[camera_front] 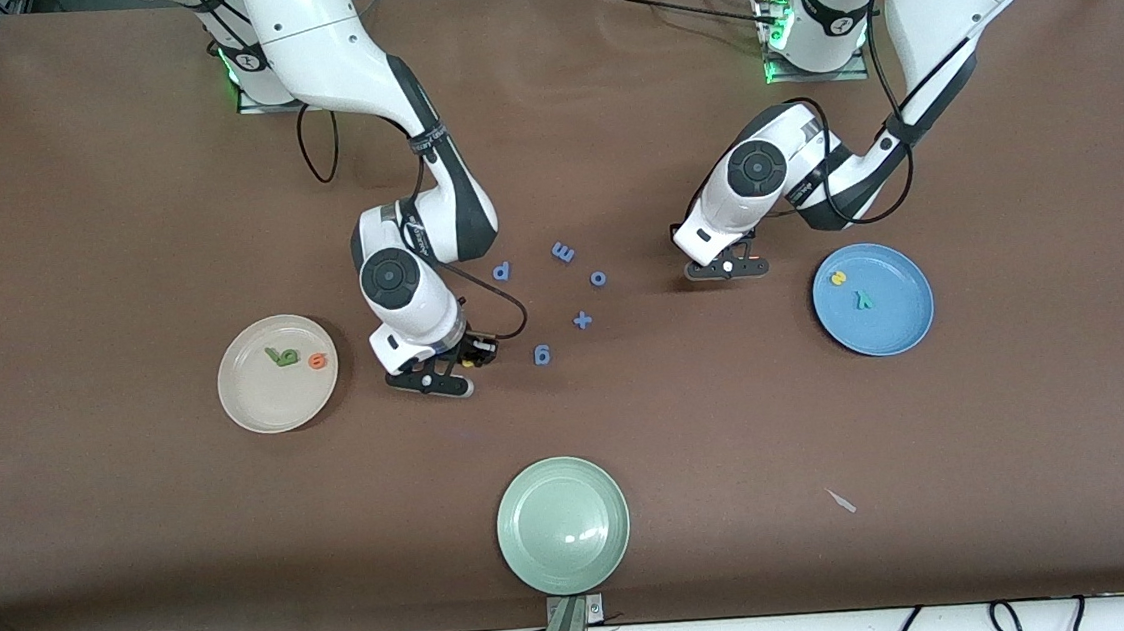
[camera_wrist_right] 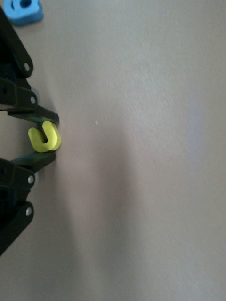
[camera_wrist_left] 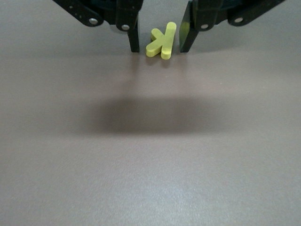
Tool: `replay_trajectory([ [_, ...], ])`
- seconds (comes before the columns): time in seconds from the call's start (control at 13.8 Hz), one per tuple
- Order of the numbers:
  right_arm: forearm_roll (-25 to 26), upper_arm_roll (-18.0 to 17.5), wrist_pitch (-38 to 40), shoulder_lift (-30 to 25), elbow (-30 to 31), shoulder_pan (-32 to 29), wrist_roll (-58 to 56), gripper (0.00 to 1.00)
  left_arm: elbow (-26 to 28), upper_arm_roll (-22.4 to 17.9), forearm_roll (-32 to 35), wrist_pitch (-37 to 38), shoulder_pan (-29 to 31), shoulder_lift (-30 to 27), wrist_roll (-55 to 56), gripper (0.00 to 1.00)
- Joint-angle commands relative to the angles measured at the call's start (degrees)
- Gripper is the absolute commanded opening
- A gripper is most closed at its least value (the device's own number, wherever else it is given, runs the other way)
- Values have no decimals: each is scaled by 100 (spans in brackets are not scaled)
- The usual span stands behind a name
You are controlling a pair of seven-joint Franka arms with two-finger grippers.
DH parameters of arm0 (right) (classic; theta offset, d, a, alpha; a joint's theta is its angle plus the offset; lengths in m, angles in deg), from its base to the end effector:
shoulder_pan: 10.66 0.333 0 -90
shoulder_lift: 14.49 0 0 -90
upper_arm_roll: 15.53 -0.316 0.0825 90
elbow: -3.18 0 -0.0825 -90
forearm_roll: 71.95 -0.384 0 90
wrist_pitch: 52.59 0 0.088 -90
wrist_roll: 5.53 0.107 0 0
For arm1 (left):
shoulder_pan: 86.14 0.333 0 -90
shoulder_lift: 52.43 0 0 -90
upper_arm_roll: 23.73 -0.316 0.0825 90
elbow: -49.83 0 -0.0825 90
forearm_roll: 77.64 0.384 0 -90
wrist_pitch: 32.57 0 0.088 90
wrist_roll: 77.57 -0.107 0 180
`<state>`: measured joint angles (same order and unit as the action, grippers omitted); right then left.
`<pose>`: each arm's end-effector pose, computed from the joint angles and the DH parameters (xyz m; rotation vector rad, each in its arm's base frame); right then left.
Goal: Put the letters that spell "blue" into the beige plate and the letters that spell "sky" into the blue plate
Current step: 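Carry the u to the beige plate while the left carries K to blue plate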
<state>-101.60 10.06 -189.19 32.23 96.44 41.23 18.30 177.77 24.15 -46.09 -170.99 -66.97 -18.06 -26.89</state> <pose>0.5981 0.3439 0.1793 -3.0676 0.3067 -0.0427 0.4469 -0.2688 0.1730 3.1244 -0.0253 -0.2724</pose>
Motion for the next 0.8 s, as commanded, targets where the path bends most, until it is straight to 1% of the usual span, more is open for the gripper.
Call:
replay_trajectory([
  [0.0,-59,375,474,-144,52,68,-465,19,92,11,264,-88,79,26,-49,41],
  [0.14,-50,796,1097,-250,-79,59,-1086,19,100,10,264,-88,88,26,-49,35],
  [0.22,-50,1051,1413,-259,-97,67,-1473,19,92,10,264,-88,88,26,-40,29],
  [0.36,-50,1508,1889,-268,77,85,-2298,19,92,19,264,-79,88,26,38,8],
  [0.43,-41,1745,2013,-338,217,111,-2686,19,92,19,264,-79,88,17,56,2],
  [0.58,-41,2062,2041,-557,638,138,-3302,20,57,19,247,-71,105,-27,170,0],
  [0.72,-59,2414,2023,-558,903,138,-4057,20,21,80,194,-9,332,-88,328,0],
])
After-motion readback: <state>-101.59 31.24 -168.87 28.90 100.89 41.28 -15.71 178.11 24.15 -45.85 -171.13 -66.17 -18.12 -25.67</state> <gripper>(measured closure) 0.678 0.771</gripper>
